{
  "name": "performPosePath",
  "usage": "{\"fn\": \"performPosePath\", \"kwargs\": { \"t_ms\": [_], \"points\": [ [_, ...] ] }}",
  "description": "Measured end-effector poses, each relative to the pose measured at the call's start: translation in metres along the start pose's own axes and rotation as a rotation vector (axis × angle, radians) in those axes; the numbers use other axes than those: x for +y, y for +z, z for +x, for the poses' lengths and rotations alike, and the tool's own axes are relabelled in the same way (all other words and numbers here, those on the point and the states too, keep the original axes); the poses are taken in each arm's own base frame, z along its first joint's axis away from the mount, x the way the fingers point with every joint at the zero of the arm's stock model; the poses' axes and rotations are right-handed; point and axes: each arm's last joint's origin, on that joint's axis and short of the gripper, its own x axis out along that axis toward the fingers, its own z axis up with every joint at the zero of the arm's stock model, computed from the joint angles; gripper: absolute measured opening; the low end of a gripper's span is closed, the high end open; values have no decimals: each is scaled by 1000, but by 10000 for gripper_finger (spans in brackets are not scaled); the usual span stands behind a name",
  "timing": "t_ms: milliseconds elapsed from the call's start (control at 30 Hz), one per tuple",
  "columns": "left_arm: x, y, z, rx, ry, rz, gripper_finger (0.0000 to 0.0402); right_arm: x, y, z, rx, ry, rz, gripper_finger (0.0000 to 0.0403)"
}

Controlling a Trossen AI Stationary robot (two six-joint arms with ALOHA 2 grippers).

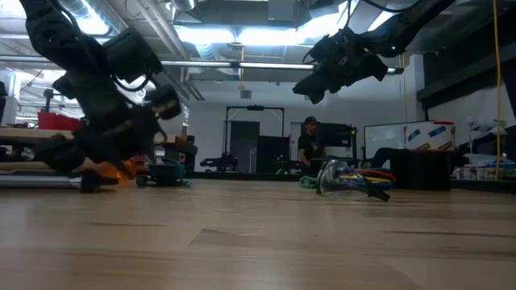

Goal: Coil cords
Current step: Return to Home Position

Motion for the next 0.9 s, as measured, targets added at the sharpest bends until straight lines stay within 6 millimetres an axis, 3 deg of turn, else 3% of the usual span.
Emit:
{"fn": "performPosePath", "kwargs": {
  "t_ms": [100,300,500,667,900],
  "points": [
    [-7,-4,0,48,-66,64,125,0,0,0,0,0,1,76],
    [-26,-7,-3,-33,-267,284,121,0,-1,0,4,2,6,76],
    [-48,-15,-14,-133,-518,669,120,0,0,0,0,11,60,76],
    [-66,-25,-42,-249,-746,939,120,6,9,-6,-21,6,100,76],
    [-65,-42,-99,-327,-887,1204,120,32,55,-38,-127,-30,14,76]
  ]
}}
